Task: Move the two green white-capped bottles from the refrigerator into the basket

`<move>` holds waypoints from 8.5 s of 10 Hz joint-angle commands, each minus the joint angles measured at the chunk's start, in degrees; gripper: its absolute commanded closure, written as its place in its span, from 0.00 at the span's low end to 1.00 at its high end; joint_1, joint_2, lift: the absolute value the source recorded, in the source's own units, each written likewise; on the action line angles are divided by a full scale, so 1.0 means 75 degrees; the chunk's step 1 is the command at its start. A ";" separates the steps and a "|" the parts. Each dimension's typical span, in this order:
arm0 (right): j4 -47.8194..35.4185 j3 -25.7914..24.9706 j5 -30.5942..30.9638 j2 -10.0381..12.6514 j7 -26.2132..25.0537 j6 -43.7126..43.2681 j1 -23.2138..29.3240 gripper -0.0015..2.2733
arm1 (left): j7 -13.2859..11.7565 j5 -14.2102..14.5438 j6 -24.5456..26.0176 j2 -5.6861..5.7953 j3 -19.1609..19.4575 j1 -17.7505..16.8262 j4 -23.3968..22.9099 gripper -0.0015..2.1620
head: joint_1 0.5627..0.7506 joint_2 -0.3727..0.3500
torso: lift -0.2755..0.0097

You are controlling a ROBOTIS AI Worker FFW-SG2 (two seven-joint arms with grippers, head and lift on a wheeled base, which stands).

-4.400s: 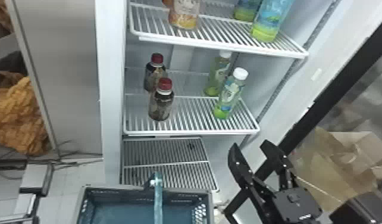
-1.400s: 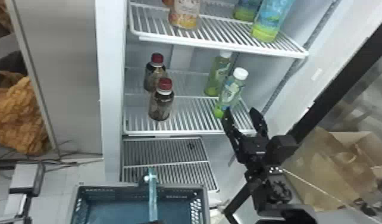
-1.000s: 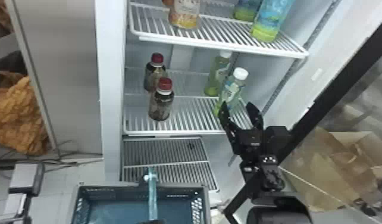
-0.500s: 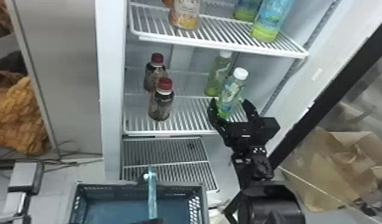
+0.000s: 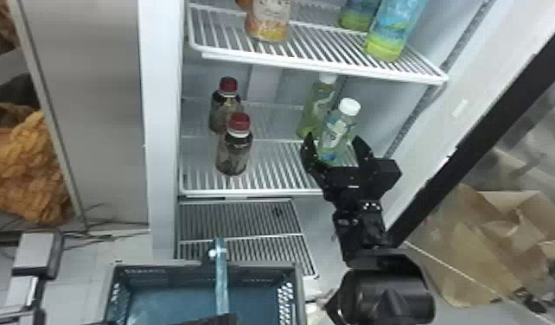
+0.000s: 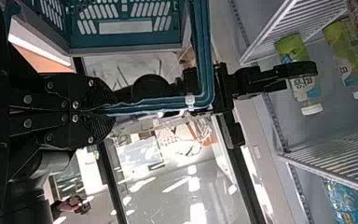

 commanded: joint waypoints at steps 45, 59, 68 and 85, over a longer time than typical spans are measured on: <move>-0.9727 -0.0815 -0.3075 0.0051 0.1652 1.0573 0.5283 0.31 | 0.0035 -0.0152 0.0196 0.0000 0.0015 -0.0003 -0.0075 0.54 | 0.70 0.03 | 0.04; -0.8996 -0.0845 -0.3364 0.0063 0.1828 1.0836 0.5020 0.22 | 0.0070 -0.0167 0.0233 0.0000 0.0031 -0.0021 -0.0075 0.54 | 0.70 0.03 | 0.04; -0.8602 -0.1226 -0.2816 0.0145 0.1465 0.8248 0.4383 0.22 | 0.0070 -0.0152 0.0233 -0.0012 0.0076 0.0035 -0.0075 0.54 | 0.70 0.03 | 0.04; -0.2189 -0.0830 -0.1353 -0.0113 0.0914 0.3073 0.0464 0.22 | 0.0070 -0.0137 0.0215 0.0012 0.0107 0.0035 -0.0113 0.54 | 0.70 0.03 | 0.04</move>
